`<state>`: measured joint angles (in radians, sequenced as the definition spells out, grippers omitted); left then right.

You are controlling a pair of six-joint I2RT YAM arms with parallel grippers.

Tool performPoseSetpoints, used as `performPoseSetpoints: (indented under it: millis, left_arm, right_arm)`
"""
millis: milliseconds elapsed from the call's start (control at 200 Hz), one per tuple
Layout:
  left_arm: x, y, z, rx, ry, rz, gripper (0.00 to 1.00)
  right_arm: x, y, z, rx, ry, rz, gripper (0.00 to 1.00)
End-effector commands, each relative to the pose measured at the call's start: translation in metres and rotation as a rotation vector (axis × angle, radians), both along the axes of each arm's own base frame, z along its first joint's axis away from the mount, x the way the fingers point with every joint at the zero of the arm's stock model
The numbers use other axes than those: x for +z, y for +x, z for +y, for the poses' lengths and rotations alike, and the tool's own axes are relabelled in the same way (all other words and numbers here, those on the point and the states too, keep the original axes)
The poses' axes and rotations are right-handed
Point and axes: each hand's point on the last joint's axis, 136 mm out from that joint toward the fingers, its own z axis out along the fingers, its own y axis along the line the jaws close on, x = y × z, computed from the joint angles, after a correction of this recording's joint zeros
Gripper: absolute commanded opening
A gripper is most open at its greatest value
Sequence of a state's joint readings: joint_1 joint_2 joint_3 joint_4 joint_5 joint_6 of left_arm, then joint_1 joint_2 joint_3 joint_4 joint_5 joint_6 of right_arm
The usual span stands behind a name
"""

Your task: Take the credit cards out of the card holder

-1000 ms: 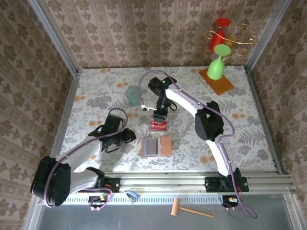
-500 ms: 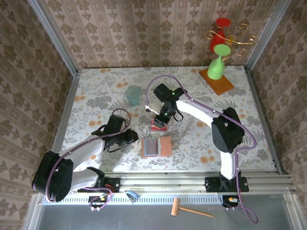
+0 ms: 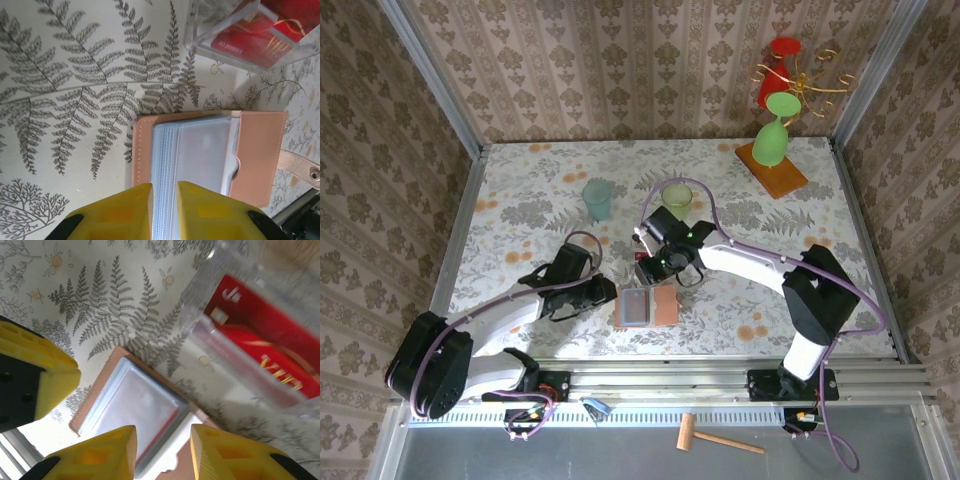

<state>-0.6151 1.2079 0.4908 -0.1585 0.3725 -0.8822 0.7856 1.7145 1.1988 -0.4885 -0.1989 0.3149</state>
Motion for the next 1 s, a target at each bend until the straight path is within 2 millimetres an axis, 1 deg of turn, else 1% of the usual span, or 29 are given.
performPoseSetpoints:
  millis: [0, 160, 330, 410, 460, 610, 745, 845, 995]
  left_arm:
    - [-0.004, -0.009, 0.001, 0.004, 0.004, 0.015, 0.2]
    - [-0.008, -0.018, -0.003, -0.013, 0.017, 0.021, 0.2]
    - [-0.013, -0.024, -0.001, -0.007, 0.026, 0.026, 0.16]
    - [-0.015, -0.026, 0.0, -0.001, 0.025, 0.028, 0.15]
    - [-0.016, -0.027, 0.001, -0.001, 0.026, 0.031, 0.14]
    - [-0.019, -0.03, 0.0, -0.008, 0.03, 0.039, 0.13]
    - [-0.02, -0.031, -0.003, -0.015, 0.029, 0.043, 0.12]
    - [-0.02, -0.03, -0.004, -0.015, 0.024, 0.039, 0.08]
    - [-0.022, -0.03, -0.006, -0.018, 0.025, 0.044, 0.07]
  right_arm:
    - [0.009, -0.006, 0.01, -0.139, 0.083, 0.015, 0.31]
    - [-0.002, -0.024, 0.014, -0.206, 0.085, 0.094, 0.28]
    - [-0.014, -0.034, 0.011, -0.304, 0.11, 0.176, 0.25]
    - [-0.016, -0.036, 0.012, -0.326, 0.143, 0.199, 0.21]
    - [-0.019, -0.038, 0.012, -0.334, 0.142, 0.212, 0.2]
    - [-0.025, -0.042, 0.012, -0.339, 0.136, 0.241, 0.22]
    - [-0.027, -0.043, 0.015, -0.346, 0.159, 0.258, 0.23]
    - [-0.027, -0.045, 0.02, -0.343, 0.176, 0.278, 0.23]
    - [-0.031, -0.045, 0.022, -0.35, 0.183, 0.295, 0.23]
